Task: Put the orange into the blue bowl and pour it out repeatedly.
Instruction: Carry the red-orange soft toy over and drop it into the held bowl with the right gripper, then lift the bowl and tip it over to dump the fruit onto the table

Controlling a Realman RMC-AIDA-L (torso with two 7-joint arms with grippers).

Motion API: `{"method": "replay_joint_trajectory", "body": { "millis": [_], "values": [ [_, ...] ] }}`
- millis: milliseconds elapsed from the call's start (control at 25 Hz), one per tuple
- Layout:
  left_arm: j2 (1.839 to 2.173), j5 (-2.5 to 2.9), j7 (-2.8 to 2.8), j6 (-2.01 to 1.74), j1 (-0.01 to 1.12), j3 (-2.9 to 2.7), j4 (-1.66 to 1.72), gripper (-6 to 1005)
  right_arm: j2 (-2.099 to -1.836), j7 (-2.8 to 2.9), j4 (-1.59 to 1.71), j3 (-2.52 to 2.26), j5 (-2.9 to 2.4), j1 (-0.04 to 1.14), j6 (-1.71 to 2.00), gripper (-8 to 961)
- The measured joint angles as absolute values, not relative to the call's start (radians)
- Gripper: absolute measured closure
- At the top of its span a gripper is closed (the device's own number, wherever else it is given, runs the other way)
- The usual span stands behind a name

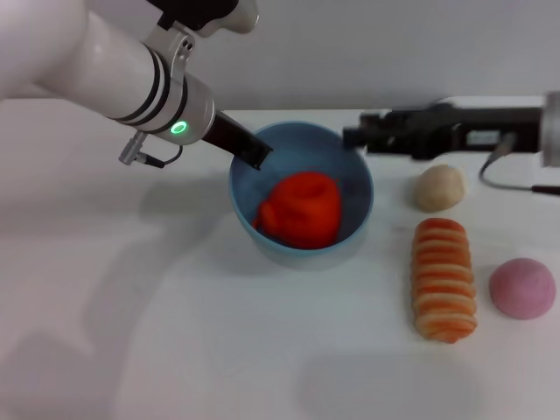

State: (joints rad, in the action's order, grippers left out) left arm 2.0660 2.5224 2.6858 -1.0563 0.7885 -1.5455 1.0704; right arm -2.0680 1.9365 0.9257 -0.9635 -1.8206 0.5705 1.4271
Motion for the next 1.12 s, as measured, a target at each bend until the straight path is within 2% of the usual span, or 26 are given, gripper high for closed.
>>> {"method": "replay_joint_trajectory", "body": {
  "millis": [80,320,400,600,760,1120],
  "values": [
    [2.066,2.523,2.686,-1.049,0.782,-1.546,1.069,1000,-2.068,1.861,0.950,-0.930,-1.741,0.534,1.451,645],
    [2.067,2.524,2.686,-1.026,0.766,-1.553,1.068,1001,-2.072,1.541,1.011,-0.882,-1.540,0.380,1.385,439],
    [2.065,2.524,2.686,-0.981,0.755,-1.581,1.068,1001,-2.075,1.440,0.982,-0.871,-1.524,0.347,1.349,419],
    [2.064,2.531,2.685,-0.933,0.752,-1.632,1.071,1000,-2.078,1.103,0.778,-0.853,-1.334,0.289,1.288,419],
    [2.065,2.543,2.671,-0.893,0.758,-1.662,1.077,1000,-2.079,0.680,0.471,-0.815,-0.982,0.267,1.290,419],
    [2.065,2.635,2.648,-0.764,0.732,-1.744,1.179,1000,-2.075,0.430,0.222,-0.778,-0.820,0.259,1.347,418]
  ]
}}
